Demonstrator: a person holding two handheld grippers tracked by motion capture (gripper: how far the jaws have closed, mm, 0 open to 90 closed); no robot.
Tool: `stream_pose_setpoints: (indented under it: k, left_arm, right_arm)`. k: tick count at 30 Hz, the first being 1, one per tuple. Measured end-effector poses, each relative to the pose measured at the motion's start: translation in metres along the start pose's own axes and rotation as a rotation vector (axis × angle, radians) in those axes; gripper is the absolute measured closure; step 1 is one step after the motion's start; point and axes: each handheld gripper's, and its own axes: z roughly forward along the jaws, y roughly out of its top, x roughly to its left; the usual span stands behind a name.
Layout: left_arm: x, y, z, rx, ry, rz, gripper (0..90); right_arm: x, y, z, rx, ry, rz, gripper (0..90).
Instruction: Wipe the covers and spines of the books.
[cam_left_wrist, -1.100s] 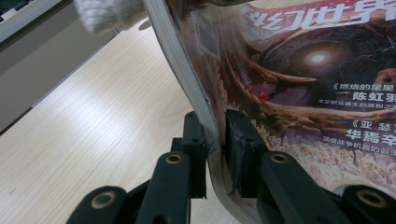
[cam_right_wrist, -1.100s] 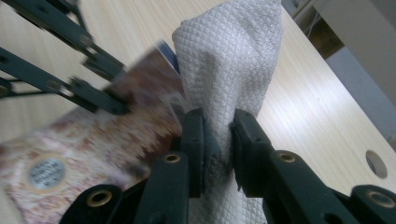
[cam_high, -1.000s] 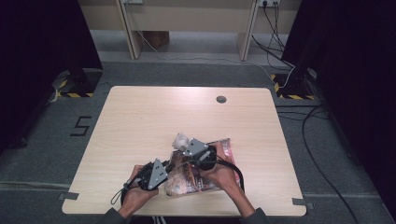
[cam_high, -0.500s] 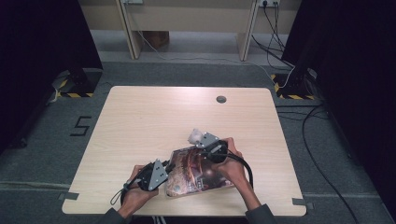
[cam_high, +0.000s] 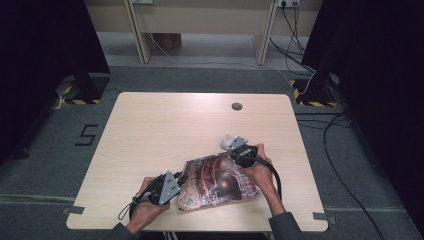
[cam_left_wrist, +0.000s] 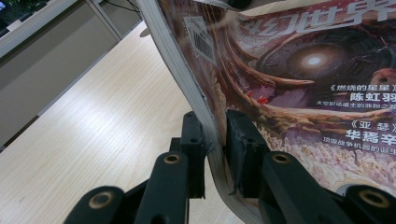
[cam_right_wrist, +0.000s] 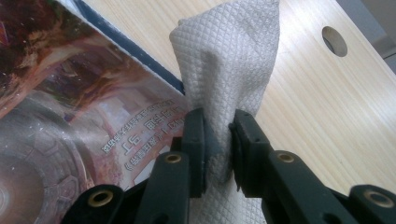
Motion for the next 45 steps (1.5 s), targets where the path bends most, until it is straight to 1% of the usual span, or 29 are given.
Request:
stream_pose_setpoints:
  k: [1, 2, 3, 4, 6, 8, 9, 10, 12, 14, 17, 19, 21, 22, 28, 29, 31, 33, 35, 36, 37, 38, 39, 40, 41, 42, 43, 45]
  left_arm:
    - [0.0, 0.0, 0.0, -0.001, 0.0, -0.001, 77.5]
    - [0.0, 0.0, -0.001, -0.002, -0.001, 0.0, 77.5]
    - [0.0, 0.001, -0.001, -0.002, 0.0, 0.003, 77.6]
    - [0.0, 0.001, -0.001, -0.001, 0.002, 0.006, 77.6]
    - [0.0, 0.001, -0.001, 0.001, 0.003, 0.008, 77.6]
    - [0.0, 0.001, -0.001, 0.002, 0.003, 0.009, 77.6]
    - [0.0, 0.001, -0.001, 0.002, 0.003, 0.009, 77.6]
    - [-0.001, 0.001, -0.001, 0.002, 0.004, 0.009, 77.6]
    - [-0.001, 0.001, -0.001, 0.005, 0.004, 0.015, 77.6]
    - [-0.002, 0.001, 0.0, 0.012, 0.008, 0.024, 77.6]
    - [-0.001, 0.002, -0.001, 0.007, 0.006, 0.02, 77.5]
    - [-0.001, 0.002, -0.001, 0.007, 0.005, 0.021, 77.5]
    - [-0.001, 0.002, -0.001, 0.008, 0.004, 0.021, 77.4]
    - [-0.001, 0.002, 0.0, 0.009, 0.004, 0.02, 77.4]
    - [0.0, 0.003, -0.001, 0.002, 0.009, 0.028, 77.3]
    - [0.0, 0.003, -0.001, 0.002, 0.009, 0.028, 77.3]
    - [0.0, 0.003, -0.001, 0.002, 0.008, 0.028, 77.3]
    - [0.0, 0.003, -0.002, 0.002, 0.008, 0.028, 77.3]
    - [0.0, 0.003, -0.001, 0.001, 0.012, 0.031, 77.2]
    - [0.0, 0.003, -0.002, -0.001, 0.011, 0.033, 77.2]
    - [0.0, 0.003, -0.002, -0.002, 0.011, 0.033, 77.2]
    - [0.0, 0.003, -0.002, -0.003, 0.011, 0.033, 77.2]
    - [0.0, 0.003, -0.002, -0.003, 0.011, 0.032, 77.2]
    - [0.001, 0.003, -0.002, -0.003, 0.012, 0.031, 77.2]
    - [0.001, 0.003, -0.002, -0.003, 0.011, 0.031, 77.2]
    - [0.001, 0.003, -0.002, -0.002, 0.013, 0.031, 77.2]
    - [0.001, 0.003, -0.002, -0.002, 0.013, 0.031, 77.2]
    - [0.001, 0.003, -0.002, -0.001, 0.013, 0.032, 77.2]
  right_arm:
    - [0.001, 0.0, -0.001, 0.003, 0.007, 0.011, 77.2]
    - [0.002, 0.002, -0.003, -0.002, 0.003, -0.015, 77.1]
    - [0.005, 0.003, -0.005, -0.006, 0.005, -0.011, 77.1]
    - [0.008, 0.006, -0.01, -0.031, 0.021, -0.037, 77.0]
    - [0.017, 0.014, -0.018, -0.059, 0.038, -0.077, 76.9]
    - [0.027, 0.023, -0.026, -0.088, 0.06, -0.102, 76.7]
    - [0.032, 0.027, -0.03, -0.101, 0.065, -0.123, 76.7]
    - [0.036, 0.03, -0.033, -0.099, 0.065, -0.13, 76.6]
    - [0.037, 0.033, -0.033, -0.093, 0.052, -0.168, 76.5]
    - [0.034, 0.033, -0.03, -0.079, 0.074, -0.148, 76.5]
    - [0.026, 0.03, -0.023, -0.028, 0.049, -0.16, 76.5]
    - [0.019, 0.026, -0.018, -0.009, 0.057, -0.131, 76.5]
    - [0.012, 0.02, -0.011, 0.018, 0.046, -0.119, 76.5]
    - [0.009, 0.017, -0.008, 0.032, 0.043, -0.101, 76.5]
    - [-0.013, 0.008, 0.009, 0.099, 0.017, -0.095, 76.5]
    - [-0.016, 0.007, 0.012, 0.111, 0.018, -0.084, 76.5]
    - [-0.022, 0.004, 0.019, 0.135, 0.006, -0.079, 76.5]
    - [-0.028, 0.001, 0.026, 0.156, 0.005, -0.053, 76.6]
    - [-0.035, -0.002, 0.032, 0.171, 0.005, -0.051, 76.6]
    - [-0.038, -0.004, 0.034, 0.183, -0.003, -0.039, 76.5]
    - [-0.042, -0.006, 0.036, 0.182, -0.003, -0.042, 76.5]
    - [-0.042, -0.008, 0.037, 0.192, -0.003, -0.01, 76.6]
    - [-0.043, -0.009, 0.037, 0.197, -0.007, 0.003, 76.6]
    - [-0.044, -0.009, 0.037, 0.193, -0.012, -0.004, 76.7]
    - [-0.045, -0.009, 0.038, 0.183, -0.004, -0.028, 76.8]
    - [-0.043, -0.009, 0.037, 0.188, -0.008, -0.013, 76.9]
    - [-0.042, -0.008, 0.036, 0.176, -0.005, -0.045, 76.9]
    - [-0.039, -0.007, 0.034, 0.163, 0.004, -0.061, 76.7]
